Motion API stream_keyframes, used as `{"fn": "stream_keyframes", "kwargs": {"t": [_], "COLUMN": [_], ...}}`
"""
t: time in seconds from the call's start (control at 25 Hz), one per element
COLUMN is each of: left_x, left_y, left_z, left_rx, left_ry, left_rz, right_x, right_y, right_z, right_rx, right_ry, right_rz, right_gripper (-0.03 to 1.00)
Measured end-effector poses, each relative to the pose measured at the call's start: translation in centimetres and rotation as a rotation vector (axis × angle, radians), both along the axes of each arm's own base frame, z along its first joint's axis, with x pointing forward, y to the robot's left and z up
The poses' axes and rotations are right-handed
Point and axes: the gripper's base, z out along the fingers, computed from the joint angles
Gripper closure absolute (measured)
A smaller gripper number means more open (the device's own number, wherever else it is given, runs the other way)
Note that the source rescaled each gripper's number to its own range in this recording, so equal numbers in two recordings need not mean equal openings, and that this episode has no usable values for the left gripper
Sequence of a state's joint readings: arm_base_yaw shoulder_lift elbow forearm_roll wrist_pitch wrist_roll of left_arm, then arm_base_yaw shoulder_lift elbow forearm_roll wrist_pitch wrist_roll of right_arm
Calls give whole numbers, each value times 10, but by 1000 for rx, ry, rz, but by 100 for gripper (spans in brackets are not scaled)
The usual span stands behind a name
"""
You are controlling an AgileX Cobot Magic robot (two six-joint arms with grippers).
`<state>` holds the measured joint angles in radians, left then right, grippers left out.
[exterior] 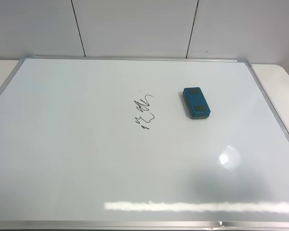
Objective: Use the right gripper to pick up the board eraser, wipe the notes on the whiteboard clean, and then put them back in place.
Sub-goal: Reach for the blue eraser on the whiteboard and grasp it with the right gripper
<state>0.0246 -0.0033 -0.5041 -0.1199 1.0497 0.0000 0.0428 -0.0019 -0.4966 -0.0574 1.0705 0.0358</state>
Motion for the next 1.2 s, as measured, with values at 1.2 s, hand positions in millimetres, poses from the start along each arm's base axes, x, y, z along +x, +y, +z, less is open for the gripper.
{"fn": "stream_keyframes", "kwargs": {"t": [1.2], "left_x": [0], "left_y": [0], "left_z": [0], "left_rx": [0], "left_ry": [0], "left_rz": [0], "right_x": [42], "right_y": [2], "right_z": [26], "right_rx": [2], "right_ry": [203], "right_rz": [1], "right_gripper": [-3]}}
